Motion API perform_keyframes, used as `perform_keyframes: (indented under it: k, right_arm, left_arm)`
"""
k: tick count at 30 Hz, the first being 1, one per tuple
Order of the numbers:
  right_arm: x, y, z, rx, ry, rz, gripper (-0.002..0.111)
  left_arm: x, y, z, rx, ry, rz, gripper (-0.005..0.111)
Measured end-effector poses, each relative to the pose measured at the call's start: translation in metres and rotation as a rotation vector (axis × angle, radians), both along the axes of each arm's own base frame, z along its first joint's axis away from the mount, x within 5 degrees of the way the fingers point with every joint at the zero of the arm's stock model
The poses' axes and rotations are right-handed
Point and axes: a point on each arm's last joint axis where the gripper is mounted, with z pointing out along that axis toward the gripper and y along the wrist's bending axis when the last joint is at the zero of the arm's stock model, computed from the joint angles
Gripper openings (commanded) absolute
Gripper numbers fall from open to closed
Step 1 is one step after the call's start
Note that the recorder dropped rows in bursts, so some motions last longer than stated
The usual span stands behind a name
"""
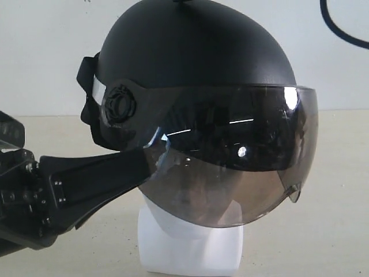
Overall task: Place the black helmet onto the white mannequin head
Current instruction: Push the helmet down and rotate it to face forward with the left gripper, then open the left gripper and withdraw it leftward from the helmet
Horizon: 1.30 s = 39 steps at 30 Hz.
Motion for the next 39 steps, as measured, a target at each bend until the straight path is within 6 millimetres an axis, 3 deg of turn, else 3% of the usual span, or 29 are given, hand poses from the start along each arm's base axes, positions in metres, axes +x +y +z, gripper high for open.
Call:
perform_keyframes:
  k: [19,28,33,36,39]
  right_arm:
    - [-0.004,0.003,-0.001,0.003,0.034,0.028,0.0]
    - [-0.004,0.003,-0.002,0.001,0.04,0.03,0.0]
    - [-0.004,0.003,-0.002,0.001,0.04,0.03,0.0]
    - [-0.004,0.003,-0.001,0.006,0.04,0.027,0.0]
    - [-0.004,0.003,-0.001,0.007,0.043,0.026,0.0]
  left_arm:
    - [-0.005,0.005,-0.013,0.037,0.056,0.05,0.004]
    - [-0.002,0.007,-0.014,0.085,-0.002,0.116,0.004]
    - [-0.001,0.008,-0.016,0.104,0.004,0.128,0.024]
    - [0.004,0.016,-0.042,0.278,0.156,0.227,0.041]
    - [0.007,0.019,-0.048,0.326,0.204,0.267,0.046]
